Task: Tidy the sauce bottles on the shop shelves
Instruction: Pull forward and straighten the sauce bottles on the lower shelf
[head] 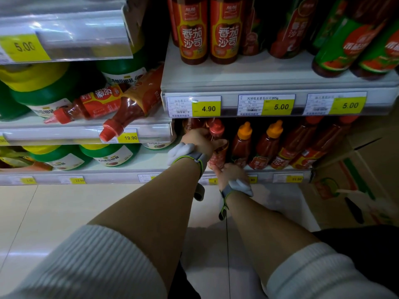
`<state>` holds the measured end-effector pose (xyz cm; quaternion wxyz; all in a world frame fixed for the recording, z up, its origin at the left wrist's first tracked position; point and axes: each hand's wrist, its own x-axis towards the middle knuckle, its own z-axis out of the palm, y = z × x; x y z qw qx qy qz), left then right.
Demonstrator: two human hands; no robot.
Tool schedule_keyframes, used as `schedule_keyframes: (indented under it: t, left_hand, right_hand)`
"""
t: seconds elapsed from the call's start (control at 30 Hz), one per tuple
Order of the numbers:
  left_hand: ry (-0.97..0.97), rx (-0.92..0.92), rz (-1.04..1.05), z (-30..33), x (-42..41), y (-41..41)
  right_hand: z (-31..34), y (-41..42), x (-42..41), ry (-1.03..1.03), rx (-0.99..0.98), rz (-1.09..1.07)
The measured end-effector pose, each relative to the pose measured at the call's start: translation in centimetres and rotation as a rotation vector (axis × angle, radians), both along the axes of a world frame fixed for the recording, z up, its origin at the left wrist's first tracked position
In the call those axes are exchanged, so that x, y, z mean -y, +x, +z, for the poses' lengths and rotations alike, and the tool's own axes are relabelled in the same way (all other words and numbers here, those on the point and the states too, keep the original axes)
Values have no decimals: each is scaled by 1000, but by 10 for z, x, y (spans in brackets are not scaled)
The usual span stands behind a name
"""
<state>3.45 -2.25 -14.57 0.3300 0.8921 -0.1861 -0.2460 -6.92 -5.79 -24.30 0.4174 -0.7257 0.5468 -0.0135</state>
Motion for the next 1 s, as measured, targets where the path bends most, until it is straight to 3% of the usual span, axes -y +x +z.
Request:
schedule_keyframes:
  t: [0.23,0.4,0.6,0.7,0.8,1.0]
  left_hand:
    - [-11,-10,-24,-10,-7,6]
    - [-2,7,-9,-10,-5,4]
    - [15,-24,8,-9,-4,1]
    - [29,1,-24,-8,-6,-2]
    - [25,4,-96,-1,-9,-6]
    - [121,206,-260,23,-28,-14]
  right_hand:
    - [1,-2,3,-65,-55,126]
    - [4,-1,6,14,-14,102]
    - [11,-5,12,-60,-134,259]
    - [19,-6,12,-2,-145,273]
    - [25,-12,12,-79,-156,352]
    - [56,-21,10,-99,-215,450]
